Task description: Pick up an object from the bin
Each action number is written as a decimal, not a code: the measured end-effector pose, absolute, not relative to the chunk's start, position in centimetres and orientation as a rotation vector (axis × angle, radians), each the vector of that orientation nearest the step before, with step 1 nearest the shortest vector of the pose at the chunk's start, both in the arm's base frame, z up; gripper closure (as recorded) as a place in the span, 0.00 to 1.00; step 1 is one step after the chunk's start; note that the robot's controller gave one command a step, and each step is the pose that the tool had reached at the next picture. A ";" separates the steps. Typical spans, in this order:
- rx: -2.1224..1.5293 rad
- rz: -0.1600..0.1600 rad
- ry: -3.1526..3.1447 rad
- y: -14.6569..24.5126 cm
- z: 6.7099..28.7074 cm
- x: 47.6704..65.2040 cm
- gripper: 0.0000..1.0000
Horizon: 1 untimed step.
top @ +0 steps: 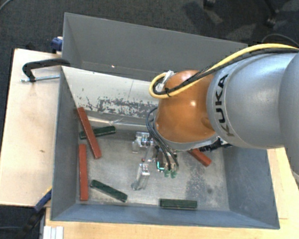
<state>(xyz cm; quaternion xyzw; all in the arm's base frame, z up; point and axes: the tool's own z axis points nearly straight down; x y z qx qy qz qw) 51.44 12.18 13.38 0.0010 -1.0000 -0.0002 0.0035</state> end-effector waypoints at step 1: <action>0.041 -0.007 -3.146 22.5 6.9 56.0 0.00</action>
Offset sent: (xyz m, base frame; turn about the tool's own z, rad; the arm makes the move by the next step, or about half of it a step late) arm 0.0453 0.0984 -0.0638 -0.0181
